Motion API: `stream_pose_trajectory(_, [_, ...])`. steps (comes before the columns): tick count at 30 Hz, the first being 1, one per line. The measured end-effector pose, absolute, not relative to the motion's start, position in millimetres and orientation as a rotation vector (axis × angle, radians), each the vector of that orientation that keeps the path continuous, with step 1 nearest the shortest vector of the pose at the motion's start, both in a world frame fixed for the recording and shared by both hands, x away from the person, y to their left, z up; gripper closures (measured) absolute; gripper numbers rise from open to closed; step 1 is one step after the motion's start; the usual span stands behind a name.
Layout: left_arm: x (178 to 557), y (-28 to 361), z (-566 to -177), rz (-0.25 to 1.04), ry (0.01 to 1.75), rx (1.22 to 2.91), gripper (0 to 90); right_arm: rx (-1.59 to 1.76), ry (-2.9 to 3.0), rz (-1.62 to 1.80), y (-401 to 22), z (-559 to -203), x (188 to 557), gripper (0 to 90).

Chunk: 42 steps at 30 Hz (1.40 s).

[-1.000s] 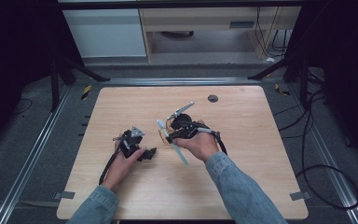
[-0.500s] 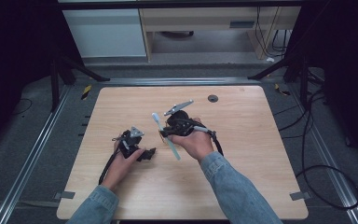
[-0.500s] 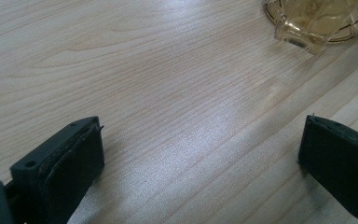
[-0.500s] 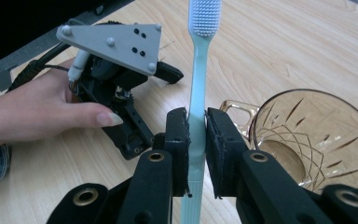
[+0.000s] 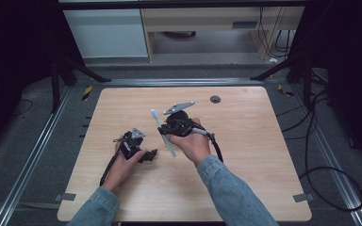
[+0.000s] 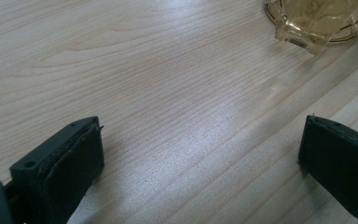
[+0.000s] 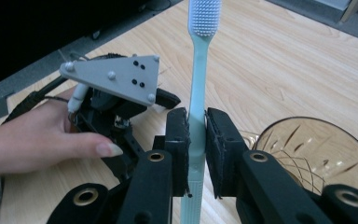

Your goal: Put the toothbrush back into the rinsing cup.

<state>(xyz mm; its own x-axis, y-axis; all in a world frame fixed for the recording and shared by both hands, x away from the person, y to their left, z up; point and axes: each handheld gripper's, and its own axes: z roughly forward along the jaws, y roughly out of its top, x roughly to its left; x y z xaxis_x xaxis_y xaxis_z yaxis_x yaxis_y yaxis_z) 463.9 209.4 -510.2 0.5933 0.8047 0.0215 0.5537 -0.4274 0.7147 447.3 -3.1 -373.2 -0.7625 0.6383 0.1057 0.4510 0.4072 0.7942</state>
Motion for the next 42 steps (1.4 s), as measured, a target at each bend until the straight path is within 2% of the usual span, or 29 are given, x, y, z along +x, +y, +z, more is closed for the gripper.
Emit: stream_pose_trajectory(42, [464,211,-510,0.478,1.078,2.145,0.0,0.958,2.107,1.548,0,-354,448,79.4])
